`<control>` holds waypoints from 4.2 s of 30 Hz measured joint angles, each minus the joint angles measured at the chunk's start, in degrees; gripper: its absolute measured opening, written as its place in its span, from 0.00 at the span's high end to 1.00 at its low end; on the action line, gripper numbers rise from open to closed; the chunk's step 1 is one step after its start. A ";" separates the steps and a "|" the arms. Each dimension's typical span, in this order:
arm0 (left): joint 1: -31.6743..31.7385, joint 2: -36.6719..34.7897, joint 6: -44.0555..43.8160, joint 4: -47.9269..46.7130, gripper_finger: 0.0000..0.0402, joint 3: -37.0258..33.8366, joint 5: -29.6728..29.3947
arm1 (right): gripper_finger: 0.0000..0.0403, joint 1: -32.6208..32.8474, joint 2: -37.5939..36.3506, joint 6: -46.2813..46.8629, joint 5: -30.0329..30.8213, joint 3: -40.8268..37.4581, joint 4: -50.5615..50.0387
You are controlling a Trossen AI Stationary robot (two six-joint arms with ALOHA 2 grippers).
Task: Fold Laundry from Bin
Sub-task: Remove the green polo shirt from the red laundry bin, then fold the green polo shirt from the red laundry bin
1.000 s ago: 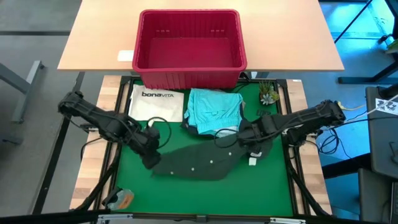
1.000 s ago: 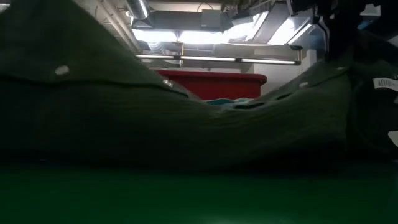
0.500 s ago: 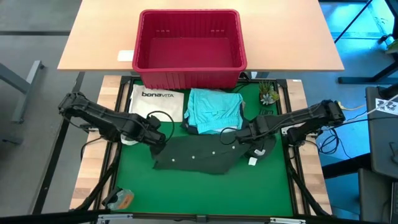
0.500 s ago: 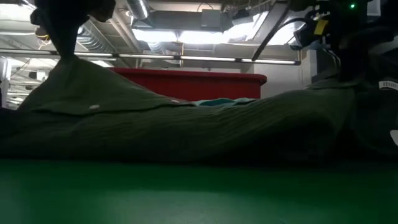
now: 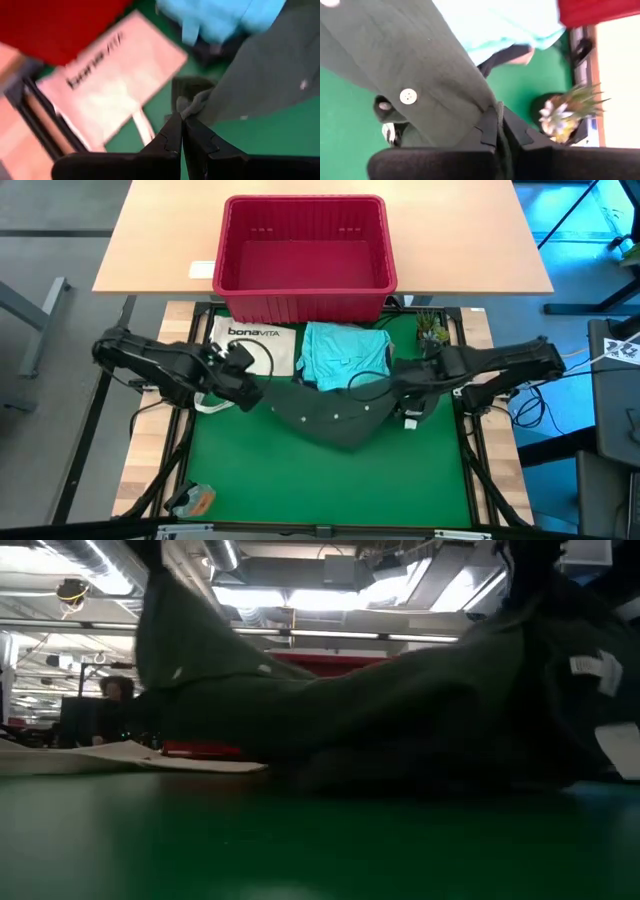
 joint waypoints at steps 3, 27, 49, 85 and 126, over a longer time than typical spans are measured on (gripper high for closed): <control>0.55 -0.89 2.45 -0.03 1.00 3.90 -5.39 | 0.99 0.00 -2.20 -0.28 4.74 2.25 0.09; -19.17 -0.95 -2.91 7.19 1.00 -8.71 -6.17 | 0.99 23.17 -10.13 13.56 3.28 -9.33 3.16; -33.91 -0.93 -7.39 45.91 1.00 -30.65 16.38 | 0.99 53.35 -9.38 24.84 -11.09 -30.01 49.07; -33.51 -0.91 -40.42 57.01 0.67 -37.18 23.67 | 0.45 55.55 -9.00 38.04 -31.64 -38.18 59.98; -13.51 -0.86 3.39 67.23 0.69 -37.18 9.35 | 0.44 12.66 -5.09 15.67 -19.59 -38.10 57.69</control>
